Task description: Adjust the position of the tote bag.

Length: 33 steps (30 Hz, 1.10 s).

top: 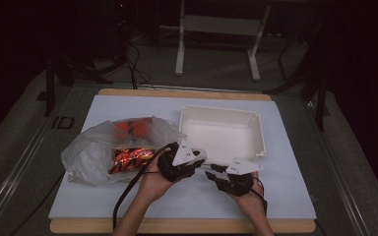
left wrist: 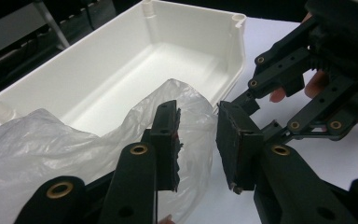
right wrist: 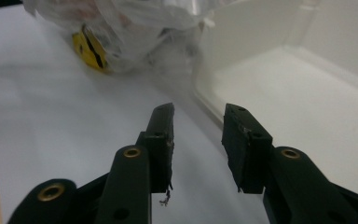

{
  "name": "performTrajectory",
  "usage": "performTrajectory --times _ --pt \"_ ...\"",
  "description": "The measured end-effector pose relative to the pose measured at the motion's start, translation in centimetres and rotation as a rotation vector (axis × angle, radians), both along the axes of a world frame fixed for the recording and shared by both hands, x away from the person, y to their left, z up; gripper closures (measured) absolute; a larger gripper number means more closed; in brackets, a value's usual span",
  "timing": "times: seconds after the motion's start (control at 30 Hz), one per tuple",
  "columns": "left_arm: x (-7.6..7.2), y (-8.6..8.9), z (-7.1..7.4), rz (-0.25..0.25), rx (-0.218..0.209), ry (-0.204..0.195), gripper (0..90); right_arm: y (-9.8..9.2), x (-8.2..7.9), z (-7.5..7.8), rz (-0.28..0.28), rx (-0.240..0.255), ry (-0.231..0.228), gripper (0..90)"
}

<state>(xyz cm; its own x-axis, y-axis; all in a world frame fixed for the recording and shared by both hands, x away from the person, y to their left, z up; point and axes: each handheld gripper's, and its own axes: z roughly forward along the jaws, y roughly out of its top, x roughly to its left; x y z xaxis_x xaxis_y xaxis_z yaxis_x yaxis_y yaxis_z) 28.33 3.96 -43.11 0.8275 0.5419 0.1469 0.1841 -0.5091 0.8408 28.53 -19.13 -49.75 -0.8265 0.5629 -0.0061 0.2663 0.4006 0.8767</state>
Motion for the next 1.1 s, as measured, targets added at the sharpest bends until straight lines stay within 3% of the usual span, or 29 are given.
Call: performTrajectory --times 0.07,0.23,0.4,0.6,0.77,0.83,0.93,1.1 --pt "-0.3 1.0 0.4 0.019 -0.002 -0.017 69.1 0.3 0.1 0.3 0.012 0.017 -0.002 60.5" --pt "-0.2 2.1 0.1 0.055 0.029 -0.018 70.9 0.9 0.2 0.9 0.025 0.057 -0.011 58.9" --pt "-0.2 2.6 -0.3 0.078 0.066 -0.027 72.1 1.6 0.4 1.5 0.056 0.105 -0.006 54.9" --pt "-0.1 2.7 -0.4 0.087 0.079 -0.033 73.4 2.7 0.6 2.0 0.079 0.109 -0.006 47.2" --pt "-0.1 2.9 -0.3 0.091 0.077 -0.031 73.7 3.3 1.1 2.3 0.090 0.117 -0.004 45.9" --pt "-0.1 3.0 -0.3 0.096 0.073 -0.031 73.7 3.6 1.1 2.4 0.089 0.116 -0.009 49.5" --pt "-0.1 3.1 -0.2 0.098 0.075 -0.038 73.7 3.9 1.1 2.5 0.101 0.112 -0.032 64.6" --pt "-0.6 3.9 0.2 0.118 0.052 -0.054 73.6 4.0 1.1 2.5 0.092 0.086 -0.062 80.9"
